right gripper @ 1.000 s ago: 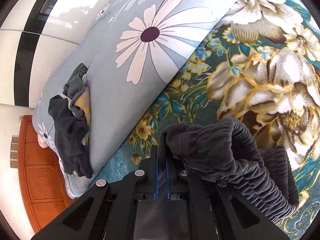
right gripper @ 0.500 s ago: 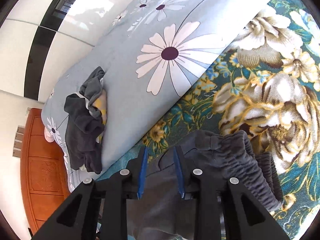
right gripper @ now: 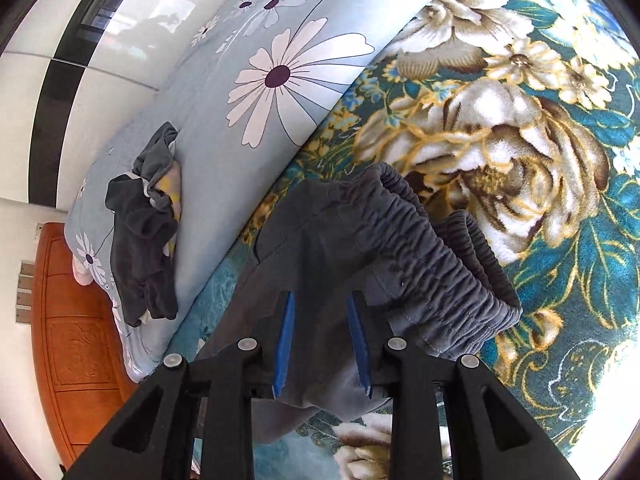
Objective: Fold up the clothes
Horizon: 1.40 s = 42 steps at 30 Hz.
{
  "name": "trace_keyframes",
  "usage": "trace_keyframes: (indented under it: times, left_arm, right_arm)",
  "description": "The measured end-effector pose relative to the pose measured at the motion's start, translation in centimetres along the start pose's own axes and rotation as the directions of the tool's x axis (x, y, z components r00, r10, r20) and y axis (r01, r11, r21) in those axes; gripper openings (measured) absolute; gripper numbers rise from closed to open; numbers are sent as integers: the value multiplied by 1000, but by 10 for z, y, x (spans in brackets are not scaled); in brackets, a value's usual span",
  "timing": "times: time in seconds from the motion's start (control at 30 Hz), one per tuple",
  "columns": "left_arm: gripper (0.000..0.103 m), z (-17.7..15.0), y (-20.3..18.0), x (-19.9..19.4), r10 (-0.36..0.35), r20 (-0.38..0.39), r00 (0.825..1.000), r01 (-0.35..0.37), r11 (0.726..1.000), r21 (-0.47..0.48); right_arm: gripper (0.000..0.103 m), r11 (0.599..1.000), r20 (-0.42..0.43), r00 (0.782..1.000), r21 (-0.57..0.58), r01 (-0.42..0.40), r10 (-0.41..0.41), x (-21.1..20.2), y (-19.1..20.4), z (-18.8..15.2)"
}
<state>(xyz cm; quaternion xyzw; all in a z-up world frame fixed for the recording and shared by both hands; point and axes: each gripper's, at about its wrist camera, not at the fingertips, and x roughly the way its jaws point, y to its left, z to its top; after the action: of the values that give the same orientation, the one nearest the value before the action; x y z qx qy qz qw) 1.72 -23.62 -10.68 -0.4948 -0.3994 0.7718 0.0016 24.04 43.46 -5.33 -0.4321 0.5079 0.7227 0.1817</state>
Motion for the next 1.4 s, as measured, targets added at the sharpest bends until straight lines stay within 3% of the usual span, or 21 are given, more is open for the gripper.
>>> trace_keyframes:
  times: [0.07,0.13,0.23,0.3,0.4,0.47,0.53,0.7,0.83,0.97,1.1,1.27,1.4]
  left_arm:
    - [14,-2,9,-35,-64,51,997,66,997,-46]
    - [14,-4,24,-69,-59,120,991,67,996,-64]
    - [14,1,63,-96,55,180,982,-39,995,-88]
    - [14,-1,98,-95,80,154,985,-54,985,-166]
    - [14,-18,141,-89,62,139,988,-26,968,-249]
    - [14,-30,149,-90,80,141,987,-44,969,-242]
    - [14,-32,155,-90,50,141,989,-11,965,-261]
    - [14,-34,142,-102,30,197,980,10,980,-199]
    - [14,-38,145,-119,-10,257,966,66,976,-207]
    - [14,-42,169,-129,-2,302,953,103,942,-319]
    - [14,-46,194,-129,8,318,948,140,888,-438]
    - [14,-44,187,-127,51,307,950,85,906,-415]
    - [14,-45,194,-124,46,298,954,98,887,-451]
  right_arm:
    - [28,1000,-1,1000,-18,1,-1,-4,0,-4]
    - [28,999,-1,1000,-30,-17,17,-9,-2,-10]
    - [28,998,-7,1000,-54,-14,14,-15,-11,-19]
    - [28,999,-17,1000,-34,-9,9,-13,-23,-26]
    - [32,1000,-46,999,6,-22,23,-5,-39,-42]
    - [42,1000,-65,998,17,-24,25,2,-44,-53]
    - [43,999,-73,996,7,-43,43,7,-41,-59]
    - [43,997,-68,996,-40,-62,59,8,-24,-61]
    - [43,988,-25,1000,-156,2,-6,6,-4,-51]
    - [48,956,-3,999,-291,42,-44,16,26,-21]
    - [48,915,-132,989,-403,14,-73,56,58,-16]
    - [48,858,-169,976,-512,33,-138,97,86,-25]
    - [50,855,-186,966,-514,60,-179,118,90,-29]
